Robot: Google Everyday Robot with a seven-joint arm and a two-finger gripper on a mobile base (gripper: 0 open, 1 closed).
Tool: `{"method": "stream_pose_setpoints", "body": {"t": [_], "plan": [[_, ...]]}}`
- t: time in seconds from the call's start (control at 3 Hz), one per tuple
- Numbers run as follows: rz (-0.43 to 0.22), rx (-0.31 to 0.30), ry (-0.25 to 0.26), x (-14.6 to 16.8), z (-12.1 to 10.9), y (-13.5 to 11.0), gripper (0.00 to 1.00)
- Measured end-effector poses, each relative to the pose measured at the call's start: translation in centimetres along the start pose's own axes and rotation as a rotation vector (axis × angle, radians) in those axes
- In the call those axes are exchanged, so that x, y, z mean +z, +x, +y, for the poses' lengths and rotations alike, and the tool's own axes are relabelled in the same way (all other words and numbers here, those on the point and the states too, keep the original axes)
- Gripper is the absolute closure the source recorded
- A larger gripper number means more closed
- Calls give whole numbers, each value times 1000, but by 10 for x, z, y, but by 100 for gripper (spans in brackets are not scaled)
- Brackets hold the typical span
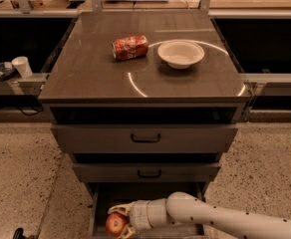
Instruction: Pick apple from bottom drawer and place on counter
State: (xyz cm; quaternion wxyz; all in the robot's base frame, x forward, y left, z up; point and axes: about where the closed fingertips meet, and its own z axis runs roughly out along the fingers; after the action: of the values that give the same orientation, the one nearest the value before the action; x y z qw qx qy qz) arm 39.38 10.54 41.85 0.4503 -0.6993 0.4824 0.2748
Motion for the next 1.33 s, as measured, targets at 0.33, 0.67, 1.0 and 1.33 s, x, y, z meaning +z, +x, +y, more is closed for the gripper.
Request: {"method": "stream_pose_setpoints", "body": {"t": [0.33, 0.67, 1.0, 1.33], "plan": [[-35, -82, -20, -38, -8, -67, 100], [-61, -105, -68, -51, -1, -90, 100], [-61, -105, -68, -51, -1, -89, 100], [-68, -129, -43, -75, -19, -118, 100]]}}
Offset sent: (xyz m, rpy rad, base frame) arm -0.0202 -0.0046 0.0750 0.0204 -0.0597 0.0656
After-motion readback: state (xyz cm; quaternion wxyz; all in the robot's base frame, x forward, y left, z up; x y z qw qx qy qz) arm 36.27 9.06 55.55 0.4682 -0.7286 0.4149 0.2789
